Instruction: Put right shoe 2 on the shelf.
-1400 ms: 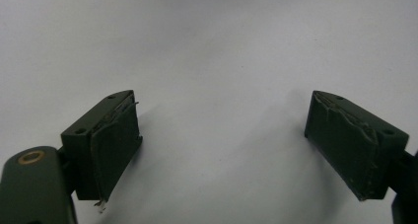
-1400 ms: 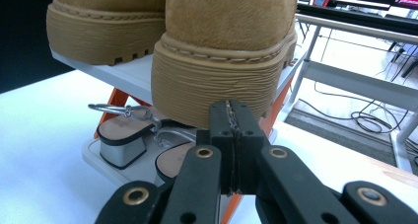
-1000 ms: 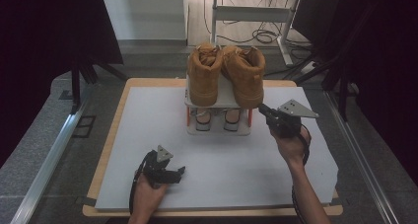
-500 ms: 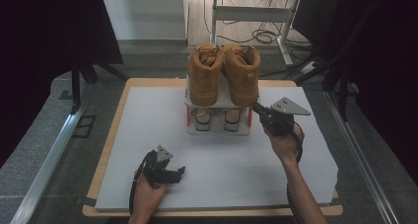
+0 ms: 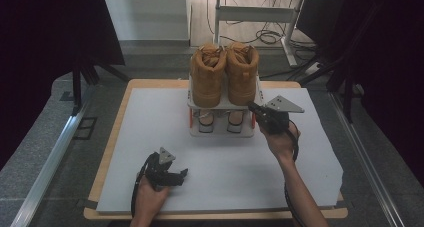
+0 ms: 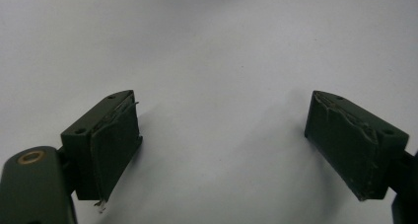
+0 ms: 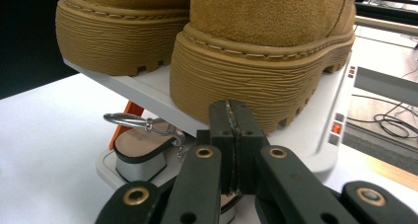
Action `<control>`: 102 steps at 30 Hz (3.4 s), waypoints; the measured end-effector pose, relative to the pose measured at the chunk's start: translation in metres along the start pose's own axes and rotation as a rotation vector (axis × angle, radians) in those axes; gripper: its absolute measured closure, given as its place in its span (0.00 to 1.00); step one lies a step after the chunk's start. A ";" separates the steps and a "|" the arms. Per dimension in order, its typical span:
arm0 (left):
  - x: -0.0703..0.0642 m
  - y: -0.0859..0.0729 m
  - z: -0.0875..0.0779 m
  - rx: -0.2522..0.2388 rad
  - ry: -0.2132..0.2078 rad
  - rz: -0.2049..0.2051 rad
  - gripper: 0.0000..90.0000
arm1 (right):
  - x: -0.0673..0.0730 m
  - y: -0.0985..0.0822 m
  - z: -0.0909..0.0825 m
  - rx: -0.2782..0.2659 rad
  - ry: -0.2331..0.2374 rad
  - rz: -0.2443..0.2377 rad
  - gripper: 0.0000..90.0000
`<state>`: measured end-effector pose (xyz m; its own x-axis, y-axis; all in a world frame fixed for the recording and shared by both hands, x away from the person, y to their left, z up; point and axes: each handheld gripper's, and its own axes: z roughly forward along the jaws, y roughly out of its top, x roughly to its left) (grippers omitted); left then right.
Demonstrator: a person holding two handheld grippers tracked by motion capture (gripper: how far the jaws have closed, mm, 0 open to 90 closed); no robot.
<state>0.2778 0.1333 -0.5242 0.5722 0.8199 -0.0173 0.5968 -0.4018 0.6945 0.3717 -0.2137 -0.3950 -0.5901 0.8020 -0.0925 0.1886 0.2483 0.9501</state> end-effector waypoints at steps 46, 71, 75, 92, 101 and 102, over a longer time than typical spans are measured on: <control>0.000 0.000 0.000 -0.004 0.002 -0.002 0.15 | 0.017 0.009 0.003 0.022 0.065 -0.018 0.55; 0.000 0.000 0.000 -0.004 0.001 -0.003 0.15 | 0.011 0.001 -0.020 0.038 0.085 -0.001 0.22; 0.000 0.000 0.000 -0.004 0.001 -0.003 0.15 | 0.011 -0.002 -0.026 0.045 0.074 -0.008 0.17; 0.000 0.000 0.000 -0.004 0.002 -0.002 0.15 | -0.006 -0.025 -0.045 0.094 0.020 -0.004 0.07; 0.000 0.000 0.000 -0.004 0.002 -0.002 0.15 | -0.013 -0.040 -0.052 0.118 0.013 0.007 0.03; -0.001 0.000 0.000 -0.004 0.002 -0.002 0.15 | -0.014 -0.043 -0.053 0.122 0.011 0.007 0.03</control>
<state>0.2775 0.1329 -0.5244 0.5697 0.8217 -0.0169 0.5958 -0.3987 0.6972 0.3302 -0.2647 -0.4182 -0.5970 0.7980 -0.0818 0.2866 0.3074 0.9074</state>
